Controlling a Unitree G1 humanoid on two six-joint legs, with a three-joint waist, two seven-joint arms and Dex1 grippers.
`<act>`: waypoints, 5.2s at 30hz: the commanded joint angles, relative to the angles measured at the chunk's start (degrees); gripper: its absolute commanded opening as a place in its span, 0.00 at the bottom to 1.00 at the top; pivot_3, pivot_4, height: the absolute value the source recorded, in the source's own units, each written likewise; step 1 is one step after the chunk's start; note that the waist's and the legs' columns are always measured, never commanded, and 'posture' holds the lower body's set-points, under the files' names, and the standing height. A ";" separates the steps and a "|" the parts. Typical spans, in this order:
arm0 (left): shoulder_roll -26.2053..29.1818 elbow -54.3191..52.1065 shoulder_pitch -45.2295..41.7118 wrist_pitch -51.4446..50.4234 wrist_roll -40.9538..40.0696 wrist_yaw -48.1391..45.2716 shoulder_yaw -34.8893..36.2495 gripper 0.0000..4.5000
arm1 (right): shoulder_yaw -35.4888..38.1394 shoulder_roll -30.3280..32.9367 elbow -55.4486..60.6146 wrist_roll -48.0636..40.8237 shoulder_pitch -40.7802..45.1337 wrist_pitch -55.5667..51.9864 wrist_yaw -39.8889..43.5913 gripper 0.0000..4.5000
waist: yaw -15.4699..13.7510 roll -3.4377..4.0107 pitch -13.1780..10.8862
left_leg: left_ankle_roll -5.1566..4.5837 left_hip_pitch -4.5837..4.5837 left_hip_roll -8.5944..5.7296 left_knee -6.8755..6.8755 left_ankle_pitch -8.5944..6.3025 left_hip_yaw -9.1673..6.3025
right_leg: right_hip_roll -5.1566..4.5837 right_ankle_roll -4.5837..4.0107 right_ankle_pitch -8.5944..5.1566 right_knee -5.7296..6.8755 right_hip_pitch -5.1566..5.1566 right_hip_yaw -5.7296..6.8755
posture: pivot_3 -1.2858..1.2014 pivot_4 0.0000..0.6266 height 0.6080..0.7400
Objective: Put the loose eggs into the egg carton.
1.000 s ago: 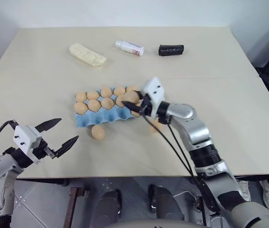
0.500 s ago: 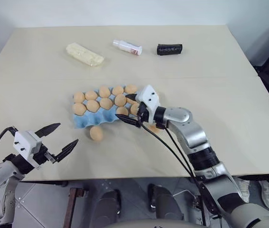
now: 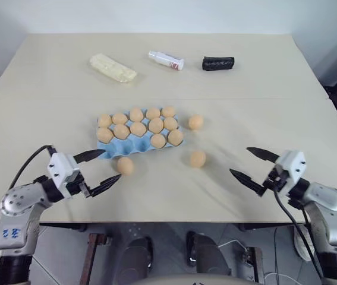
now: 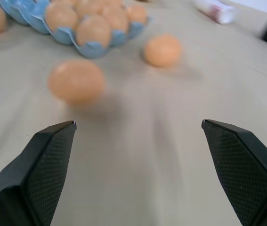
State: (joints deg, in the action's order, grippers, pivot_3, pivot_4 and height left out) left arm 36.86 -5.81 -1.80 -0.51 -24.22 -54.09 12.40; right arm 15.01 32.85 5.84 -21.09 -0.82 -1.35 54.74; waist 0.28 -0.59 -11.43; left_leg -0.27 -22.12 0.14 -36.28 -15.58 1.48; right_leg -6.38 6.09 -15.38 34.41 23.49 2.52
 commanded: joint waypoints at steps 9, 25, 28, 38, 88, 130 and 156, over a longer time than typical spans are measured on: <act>-0.01 3.44 -3.74 1.57 0.37 -0.70 -0.63 1.00 | -10.96 -2.11 1.59 2.42 8.77 -6.03 -3.24 1.00 | 0.05 0.00 0.00 | -0.03 0.06 0.29 -0.38 0.04 0.32 | 0.16 -0.13 0.33 0.09 0.07 -0.40 | 0.52 0.24 1.00; 0.67 -4.96 7.10 0.00 -1.15 3.08 6.51 1.00 | -22.81 -8.23 -10.38 6.74 23.07 -7.53 -2.17 0.71 | 0.12 -0.01 0.01 | -0.02 -0.19 0.53 -0.37 -0.39 0.64 | -0.08 -0.24 0.36 -0.27 0.32 0.03 | 0.52 0.24 1.00; 0.28 -6.21 9.47 -0.54 -1.53 4.41 8.69 1.00 | -23.26 -9.32 -8.06 5.46 24.55 -8.63 -1.48 0.64 | 0.28 -0.01 0.01 | -0.02 -0.20 0.56 -0.37 -0.41 0.71 | -0.06 -0.23 0.37 -0.26 0.37 0.24 | 0.52 0.24 1.00; -2.12 -7.10 17.54 -0.68 -3.12 8.07 16.16 1.00 | -31.17 -21.59 -10.14 9.08 39.36 -14.31 -6.21 0.64 | 1.73 -0.01 0.01 | 0.08 -0.16 0.67 -0.41 -0.39 0.75 | -0.07 -0.36 0.35 0.07 0.56 0.23 | 0.52 0.24 1.00; -2.46 -6.00 3.24 -3.80 -2.14 5.25 3.33 1.00 | -14.03 -11.93 -37.48 12.45 43.08 -0.06 -13.20 0.99 | 1.65 -0.23 0.13 | 0.04 -0.25 0.89 -0.86 -0.19 1.62 | 0.12 -0.59 0.76 0.58 1.01 0.11 | 0.52 0.24 1.00; -6.73 -6.48 20.36 -2.17 -4.87 13.95 21.99 1.00 | -26.94 -37.73 -35.30 13.36 58.55 -10.91 -5.66 0.43 | 3.34 -0.18 0.10 | 0.44 -0.31 1.40 -0.67 -0.58 1.91 | -0.06 -0.91 0.61 0.59 1.41 0.31 | 0.52 0.24 1.00; -5.71 -10.49 23.50 -3.18 -4.01 10.86 19.06 1.00 | -24.38 -22.26 -10.56 1.76 37.18 -3.52 9.99 1.00 | 1.65 -0.76 0.46 | 0.34 -1.04 1.44 -0.85 -0.77 2.01 | -0.16 -1.03 0.69 0.39 1.97 0.97 | 0.52 0.24 1.00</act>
State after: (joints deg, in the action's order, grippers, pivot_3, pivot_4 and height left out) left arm 30.42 -14.05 21.06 -3.88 -28.17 -42.55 31.83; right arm -11.36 9.26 -8.88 -16.48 37.87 -7.87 61.28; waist 1.93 -1.35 -10.97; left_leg 0.03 -23.16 1.59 -37.12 -16.37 3.64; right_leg -6.57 5.11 -14.66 34.77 25.47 3.59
